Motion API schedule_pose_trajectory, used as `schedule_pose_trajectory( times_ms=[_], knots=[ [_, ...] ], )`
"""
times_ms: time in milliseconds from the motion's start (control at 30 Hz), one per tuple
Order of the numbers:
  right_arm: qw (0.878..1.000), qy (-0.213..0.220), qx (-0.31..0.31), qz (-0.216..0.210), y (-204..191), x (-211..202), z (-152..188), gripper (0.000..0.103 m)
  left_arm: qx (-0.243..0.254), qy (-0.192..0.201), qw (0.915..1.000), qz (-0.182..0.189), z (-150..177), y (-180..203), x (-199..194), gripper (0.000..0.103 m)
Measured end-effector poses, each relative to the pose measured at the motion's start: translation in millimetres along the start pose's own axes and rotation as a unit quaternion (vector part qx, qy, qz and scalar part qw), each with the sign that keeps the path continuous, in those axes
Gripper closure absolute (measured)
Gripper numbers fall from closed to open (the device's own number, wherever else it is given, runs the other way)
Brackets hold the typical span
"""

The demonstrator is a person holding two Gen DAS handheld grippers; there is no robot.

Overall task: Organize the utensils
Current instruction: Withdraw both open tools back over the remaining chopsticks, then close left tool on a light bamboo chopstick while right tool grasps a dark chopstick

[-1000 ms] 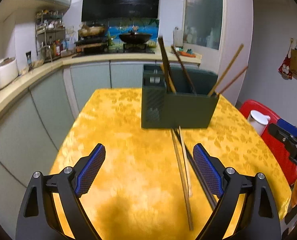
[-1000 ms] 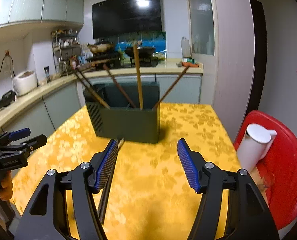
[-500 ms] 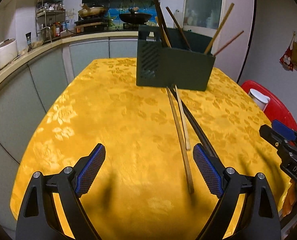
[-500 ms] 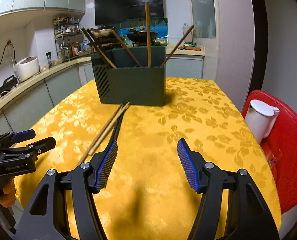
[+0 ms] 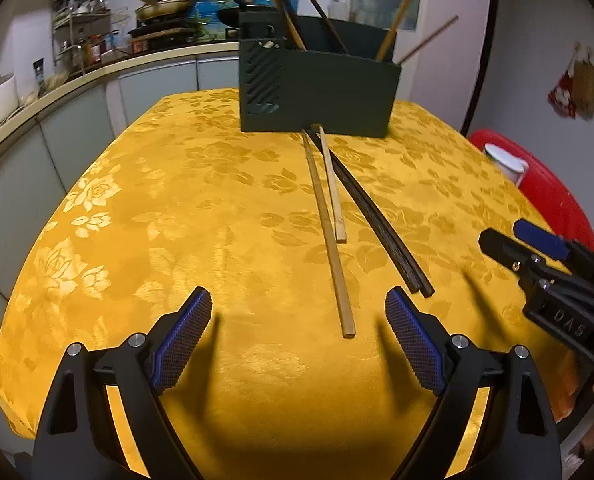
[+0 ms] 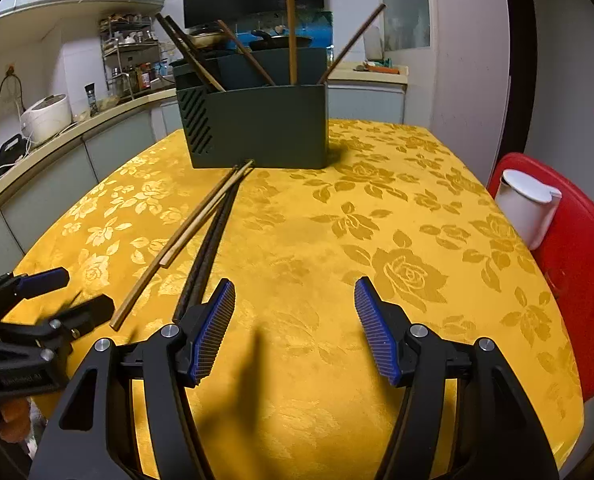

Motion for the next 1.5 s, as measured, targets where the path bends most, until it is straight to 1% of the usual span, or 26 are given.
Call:
schedule_pose_trajectory(
  times_ms=[33,100,133,167,200,267,300,367,433,500,667,767,833,867,967,1033,1100,1167,1200,1333,1367,1500],
  knots=[
    [1.0,-0.003,0.002,0.0,1.0,1.0,0.8,0.043,0.001,-0.003,1.0,0.002,0.5,1.0,2.2,0.018],
    [1.0,-0.007,0.003,-0.003,1.1,3.2,2.2,0.043,0.003,-0.013,0.9999,0.005,1.8,2.1,8.0,0.029],
    [1.0,-0.01,0.003,-0.005,0.6,4.1,3.3,0.043,0.005,-0.018,0.9998,0.003,2.4,2.0,10.6,0.032],
    [1.0,-0.013,0.001,-0.008,-1.2,4.8,4.5,0.043,0.007,-0.023,0.9997,-0.002,2.8,1.9,13.6,0.037],
    [1.0,-0.014,-0.002,-0.01,-2.8,5.3,5.3,0.043,0.014,-0.019,0.9997,-0.012,1.8,1.8,14.0,0.043],
    [1.0,-0.019,-0.014,-0.017,-9.9,6.8,7.7,0.043,0.024,-0.02,0.9993,-0.021,1.5,1.1,15.1,0.048],
    [0.999,-0.02,-0.019,-0.019,-12.4,7.1,8.7,0.043,0.024,-0.021,0.9992,-0.022,1.4,-0.7,15.0,0.051],
    [0.999,-0.024,-0.03,-0.027,-20.0,8.3,11.9,0.043,0.02,-0.02,0.9992,-0.028,0.6,-5.6,14.9,0.055],
    [0.998,-0.027,-0.041,-0.035,-26.7,9.0,14.3,0.043,0.011,-0.017,0.9991,-0.037,0.6,-14.6,14.5,0.055],
    [0.997,-0.032,-0.055,-0.046,-35.0,10.2,17.3,0.043,0.001,-0.014,0.9993,-0.034,1.3,-21.0,13.0,0.055],
    [0.994,-0.043,-0.085,-0.055,-50.6,14.7,23.3,0.043,0.004,-0.003,0.9994,-0.033,3.1,-23.2,11.3,0.055],
    [0.994,-0.042,-0.097,-0.04,-53.3,17.5,24.4,0.043,0.011,0.001,0.9992,-0.038,3.5,-22.3,11.4,0.055],
    [0.994,-0.04,-0.097,-0.03,-49.4,18.8,22.3,0.045,0.01,0.001,0.9993,-0.037,3.5,-21.9,11.3,0.055],
    [0.995,-0.04,-0.093,-0.023,-45.4,19.5,20.4,0.047,0.01,0.001,0.9993,-0.036,3.6,-21.9,11.2,0.055],
    [0.996,-0.043,-0.076,-0.005,-29.8,22.5,17.3,0.047,0.009,0.002,0.9993,-0.036,4.2,-21.3,10.9,0.055],
    [0.997,-0.047,-0.055,-0.006,-21.2,23.7,15.8,0.049,0.008,0.004,0.9993,-0.037,4.1,-21.5,10.5,0.055],
    [0.997,-0.048,-0.053,-0.004,-19.6,23.3,15.5,0.052,0.005,0.005,0.9993,-0.038,3.9,-21.3,10.5,0.055],
    [0.997,-0.05,-0.051,-0.016,-21.2,24.0,15.8,0.054,0.002,0.006,0.9993,-0.037,3.8,-22.9,9.9,0.055],
    [0.997,-0.053,-0.048,-0.028,-24.4,25.2,16.2,0.056,-0.001,0.006,0.9994,-0.035,3.6,-22.9,9.9,0.055],
    [0.996,-0.052,-0.062,-0.039,-39.3,27.9,14.8,0.064,-0.011,0.009,0.9996,-0.025,2.7,-25.8,9.0,0.056],
    [0.996,-0.052,-0.064,-0.039,-41.5,29.0,14.1,0.067,-0.011,0.01,0.9996,-0.023,2.6,-26.4,8.9,0.058],
    [0.997,-0.051,-0.052,-0.037,-41.6,30.7,12.5,0.073,-0.016,0.013,0.9997,-0.015,1.8,-26.0,9.1,0.067]
  ],
)
Point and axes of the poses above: each gripper's, at about its wrist camera, not at the fingertips, and x roughly the way its jaws point, y to its right, z to its underside, the point moved 7 cm from there along x, roughly the way its jaws point, and after that the axes turned 1 degree about -z, right-handed, at the moved point
